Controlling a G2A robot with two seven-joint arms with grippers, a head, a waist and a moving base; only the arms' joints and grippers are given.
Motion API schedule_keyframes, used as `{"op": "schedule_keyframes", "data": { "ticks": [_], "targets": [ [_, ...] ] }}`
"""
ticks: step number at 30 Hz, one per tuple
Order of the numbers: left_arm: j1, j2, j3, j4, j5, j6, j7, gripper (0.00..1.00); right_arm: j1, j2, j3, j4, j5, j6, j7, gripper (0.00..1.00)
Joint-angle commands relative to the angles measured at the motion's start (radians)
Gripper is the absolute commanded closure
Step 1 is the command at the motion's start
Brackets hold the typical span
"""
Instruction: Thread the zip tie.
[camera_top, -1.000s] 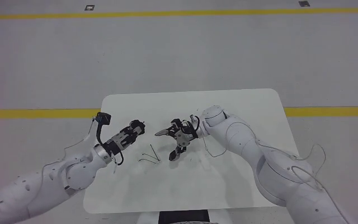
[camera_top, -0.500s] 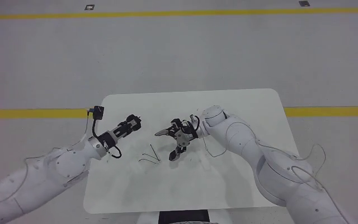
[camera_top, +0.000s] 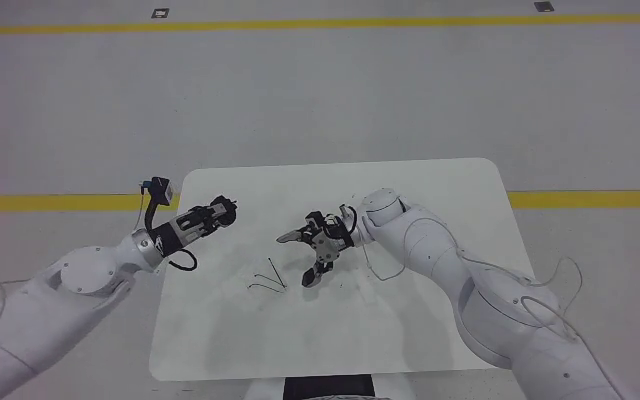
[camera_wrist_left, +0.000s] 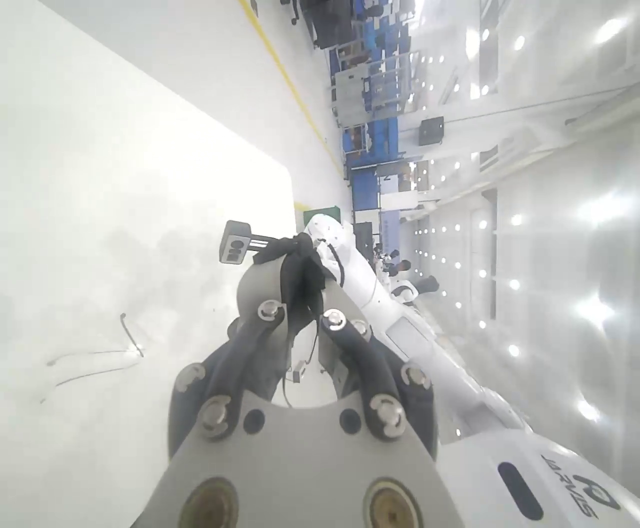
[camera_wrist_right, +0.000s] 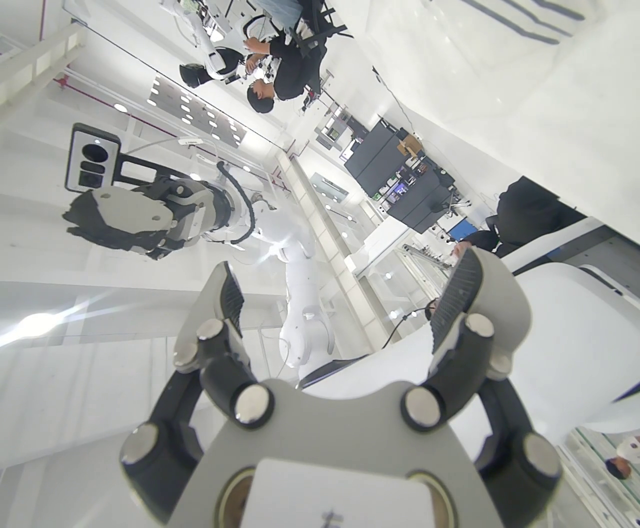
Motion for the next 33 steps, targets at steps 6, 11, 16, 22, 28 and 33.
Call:
{"op": "schedule_keyframes", "data": {
  "ticks": [6,11,16,22,28,33],
  "targets": [
    [0.0,0.0,0.0,0.0,0.0,0.0,0.001,1.0,-0.016,0.049,0.073,-0.075,-0.1,-0.308,-0.29,0.0],
    [0.0,0.0,0.0,0.0,0.0,0.0,0.001,1.0,-0.054,0.102,0.103,-0.219,-0.276,-0.472,-0.525,0.0],
    [0.0,0.0,0.0,0.0,0.0,0.0,0.001,1.0,-0.092,0.138,0.13,-0.325,-0.377,-0.535,-0.681,0.0],
    [0.0,0.0,0.0,0.0,0.0,0.0,0.001,1.0,-0.092,0.138,0.13,-0.325,-0.377,-0.535,-0.681,0.0],
    [0.0,0.0,0.0,0.0,0.0,0.0,0.001,1.0,-0.095,0.149,0.124,-0.35,-0.685,-0.623,-1.012,0.0],
    [0.0,0.0,0.0,0.0,0.0,0.0,0.001,1.0,-0.153,0.191,0.131,-0.503,-1.101,-0.643,-1.296,0.0]
  ]
}}
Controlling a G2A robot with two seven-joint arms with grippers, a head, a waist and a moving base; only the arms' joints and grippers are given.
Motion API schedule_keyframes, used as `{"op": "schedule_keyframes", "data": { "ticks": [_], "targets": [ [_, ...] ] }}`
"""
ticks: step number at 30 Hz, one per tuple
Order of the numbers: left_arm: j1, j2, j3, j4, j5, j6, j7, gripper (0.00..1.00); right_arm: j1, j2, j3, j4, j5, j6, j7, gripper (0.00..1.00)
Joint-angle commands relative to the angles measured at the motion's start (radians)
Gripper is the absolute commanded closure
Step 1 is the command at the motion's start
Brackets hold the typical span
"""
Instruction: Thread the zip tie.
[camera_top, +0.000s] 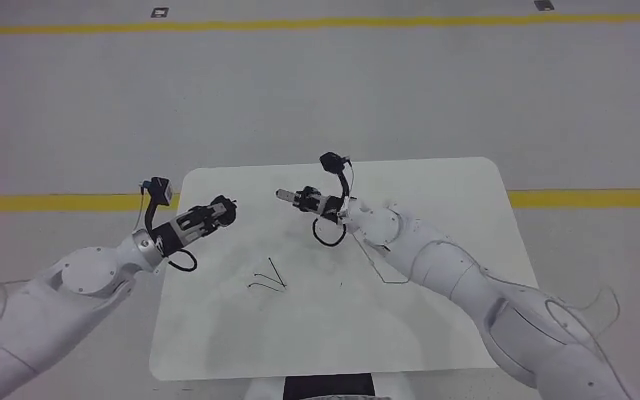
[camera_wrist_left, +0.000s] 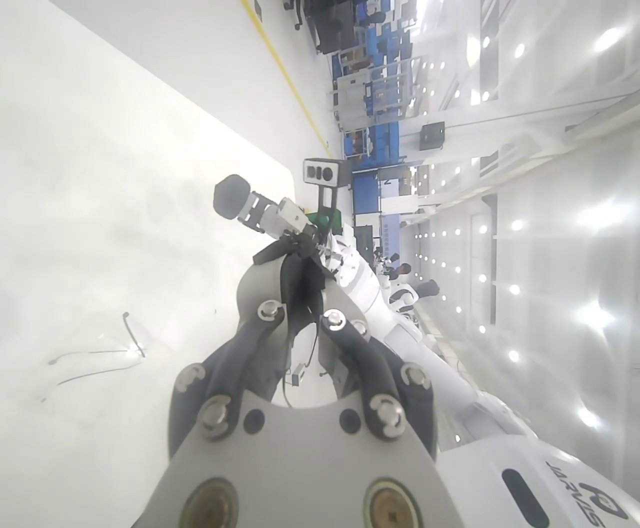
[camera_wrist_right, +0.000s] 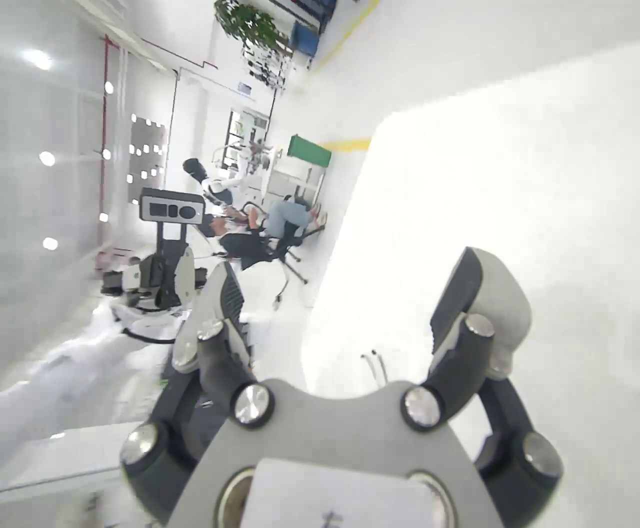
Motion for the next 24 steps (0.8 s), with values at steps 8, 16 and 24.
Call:
{"op": "schedule_keyframes", "data": {
  "ticks": [8,16,24],
  "targets": [
    [0.0,0.0,0.0,0.0,0.0,0.0,0.0,1.0,-0.058,0.041,0.006,-0.128,-0.36,0.006,-0.216,0.0],
    [-0.002,-0.003,0.001,-0.008,0.013,0.0,-0.014,1.0,-0.067,0.041,0.012,-0.141,-0.357,0.006,-0.223,0.0],
    [-0.025,-0.026,-0.042,0.119,-0.053,0.0,-0.397,1.0,-0.108,0.09,0.058,-0.222,-0.455,0.006,-0.27,0.0]
  ]
}}
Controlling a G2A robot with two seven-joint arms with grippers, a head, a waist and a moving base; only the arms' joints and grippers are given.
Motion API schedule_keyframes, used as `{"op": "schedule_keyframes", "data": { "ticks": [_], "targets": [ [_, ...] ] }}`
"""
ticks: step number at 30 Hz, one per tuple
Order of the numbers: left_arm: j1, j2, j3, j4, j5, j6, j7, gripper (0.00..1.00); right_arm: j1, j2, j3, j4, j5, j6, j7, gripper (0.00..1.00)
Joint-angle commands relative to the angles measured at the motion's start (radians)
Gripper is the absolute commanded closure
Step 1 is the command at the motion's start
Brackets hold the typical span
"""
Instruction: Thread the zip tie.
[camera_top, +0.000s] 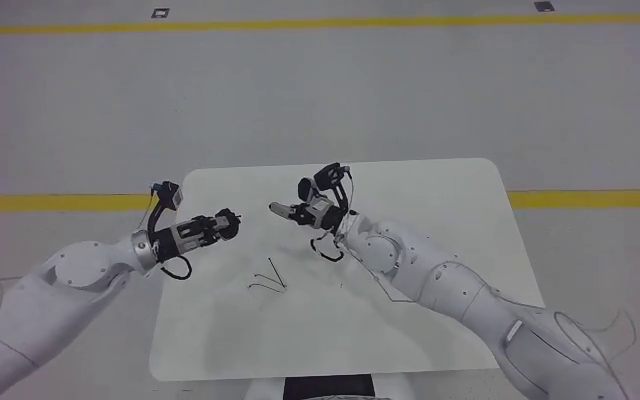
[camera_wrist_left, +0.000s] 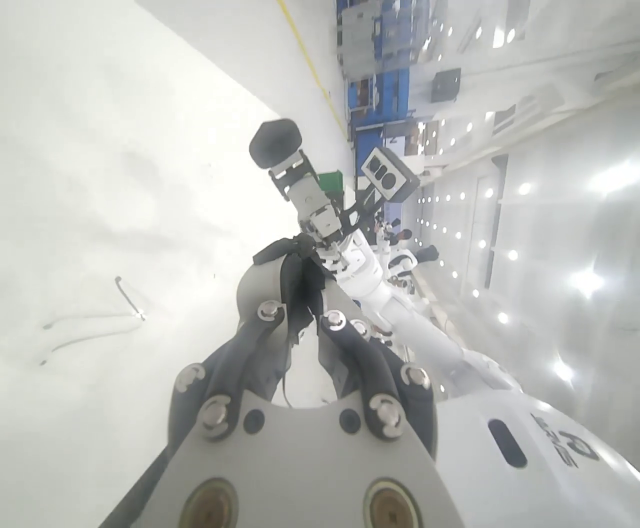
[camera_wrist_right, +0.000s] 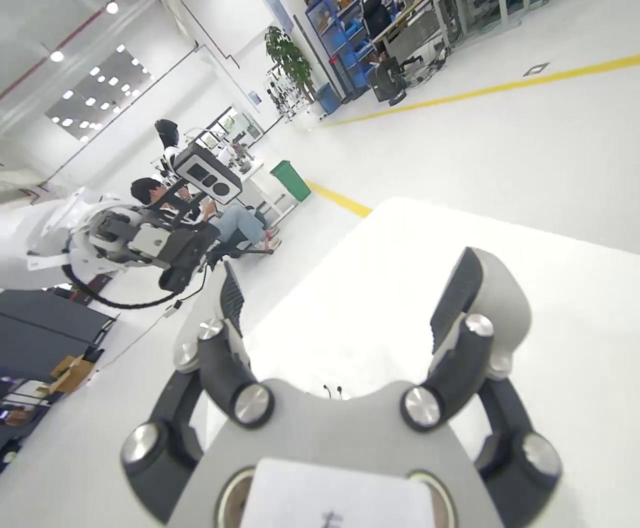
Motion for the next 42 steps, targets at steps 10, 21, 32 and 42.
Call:
{"op": "schedule_keyframes", "data": {
  "ticks": [10,21,32,42],
  "targets": [
    [0.011,-0.066,-0.104,0.136,-0.019,0.0,-0.38,1.0,-0.009,0.069,-0.017,-0.079,-0.064,0.0,-0.006,0.0],
    [0.01,-0.076,-0.11,0.15,0.0,0.0,-0.429,1.0,-0.006,0.074,-0.023,-0.087,-0.067,0.0,-0.014,0.0],
    [-0.008,-0.096,-0.103,0.204,-0.1,0.0,-0.67,1.0,-0.006,0.074,-0.023,-0.087,-0.067,0.0,-0.014,0.0],
    [0.002,-0.079,-0.062,0.138,-0.096,0.0,-0.67,1.0,-0.006,0.074,-0.023,-0.087,-0.067,0.0,-0.014,0.0]
  ]
}}
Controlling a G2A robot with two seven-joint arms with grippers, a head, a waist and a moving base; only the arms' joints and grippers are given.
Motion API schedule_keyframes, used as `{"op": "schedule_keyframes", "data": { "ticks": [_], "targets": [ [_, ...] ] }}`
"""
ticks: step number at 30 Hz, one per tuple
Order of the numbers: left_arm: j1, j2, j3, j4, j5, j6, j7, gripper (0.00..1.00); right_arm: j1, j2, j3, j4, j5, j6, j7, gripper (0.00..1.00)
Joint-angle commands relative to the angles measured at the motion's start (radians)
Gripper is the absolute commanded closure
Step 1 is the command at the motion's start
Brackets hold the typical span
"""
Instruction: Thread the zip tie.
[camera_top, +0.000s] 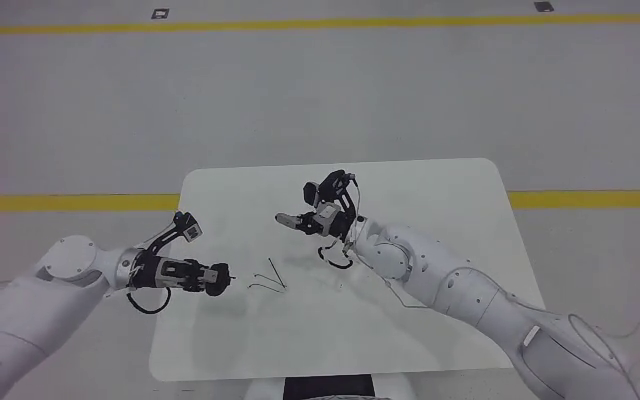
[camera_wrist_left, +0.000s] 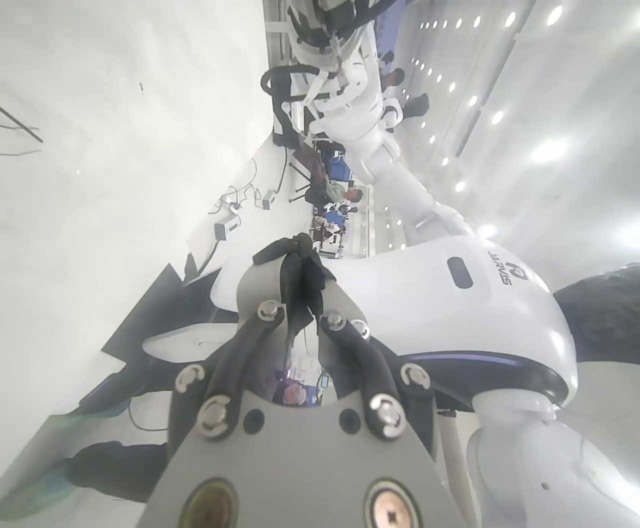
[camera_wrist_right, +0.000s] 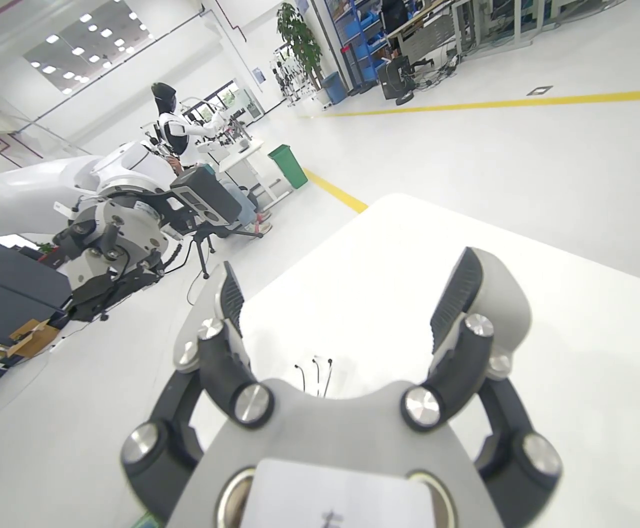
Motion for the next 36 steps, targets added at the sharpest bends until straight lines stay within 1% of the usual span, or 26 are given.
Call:
{"op": "schedule_keyframes", "data": {
  "ticks": [1,2,4,5,7,8,9,11,12,14,16,20,21,22,23,24,25,26,30,32,35,36],
  "targets": [
    [0.0,0.0,-0.001,0.001,0.0,0.0,0.0,1.0,0.0,0.0,0.0,0.0,0.0,0.0,0.0,0.0],
    [0.0,0.0,-0.001,0.001,0.0,0.0,0.0,1.0,-0.002,0.0,0.001,0.0,-0.002,0.003,0.002,0.0],
    [0.0,0.0,-0.001,0.001,0.0,0.0,0.0,1.0,-0.005,0.0,0.006,-0.003,-0.043,0.045,0.043,0.0],
    [0.0,0.0,-0.001,0.001,0.0,0.0,0.0,1.0,0.001,-0.001,0.006,-0.011,-0.072,0.083,0.112,0.0],
    [0.0,0.0,-0.001,0.001,0.0,0.0,0.0,1.0,0.005,-0.002,0.008,-0.027,-0.102,0.141,0.199,0.0],
    [0.0,0.0,-0.001,0.001,0.0,0.0,0.0,1.0,0.015,-0.004,0.004,-0.041,-0.123,0.164,0.287,0.0],
    [0.0,0.0,-0.001,0.001,0.0,0.0,0.0,1.0,0.02,-0.006,0.005,-0.051,-0.126,0.17,0.334,0.0],
    [0.0,0.0,-0.001,0.001,0.0,0.0,0.0,1.0,0.03,-0.011,0.002,-0.06,-0.133,0.164,0.417,0.0],
    [0.0,0.0,-0.001,0.001,0.0,0.0,0.0,1.0,0.037,-0.017,-0.003,-0.07,-0.142,0.152,0.463,0.0],
    [0.0,0.0,-0.001,0.001,0.0,0.0,0.0,1.0,0.045,-0.026,-0.01,-0.078,-0.141,0.117,0.514,0.0],
    [0.0,0.0,-0.001,0.001,0.0,0.0,0.0,1.0,0.056,-0.041,-0.025,-0.071,-0.138,0.088,0.592,0.0],
    [0.0,0.0,-0.001,0.001,0.0,0.0,0.0,1.0,0.057,-0.043,-0.027,-0.068,-0.136,0.086,0.603,0.0],
    [0.001,-0.002,0.001,-0.001,0.002,0.003,0.014,1.0,0.057,-0.043,-0.027,-0.068,-0.136,0.086,0.603,0.0],
    [0.003,-0.004,0.003,0.0,-0.001,0.01,0.023,1.0,0.057,-0.043,-0.027,-0.068,-0.136,0.086,0.603,0.0],
    [0.002,-0.005,0.001,0.009,-0.011,0.009,0.016,1.0,0.057,-0.043,-0.027,-0.068,-0.136,0.086,0.603,0.0],
    [0.002,-0.006,-0.003,0.024,-0.026,0.006,0.01,1.0,0.057,-0.043,-0.027,-0.068,-0.136,0.086,0.603,0.0],
    [0.001,-0.007,-0.009,0.048,-0.053,0.0,0.0,1.0,0.057,-0.043,-0.027,-0.068,-0.136,0.086,0.603,0.0],
    [0.001,-0.008,-0.013,0.062,-0.069,0.0,0.0,1.0,0.057,-0.043,-0.027,-0.068,-0.136,0.086,0.603,0.0],
    [-0.001,-0.013,-0.041,0.147,-0.133,0.0,0.0,1.0,0.057,-0.043,-0.027,-0.068,-0.136,0.086,0.603,0.0],
    [0.0,-0.016,-0.057,0.172,-0.143,0.0,0.0,1.0,0.057,-0.043,-0.027,-0.068,-0.136,0.086,0.603,0.0],
    [0.009,-0.019,-0.081,0.183,-0.148,0.0,0.0,1.0,0.057,-0.043,-0.027,-0.068,-0.136,0.086,0.603,0.0],
    [0.013,-0.019,-0.088,0.181,-0.148,0.0,0.0,1.0,0.057,-0.043,-0.027,-0.068,-0.136,0.086,0.603,0.0]
  ]
}}
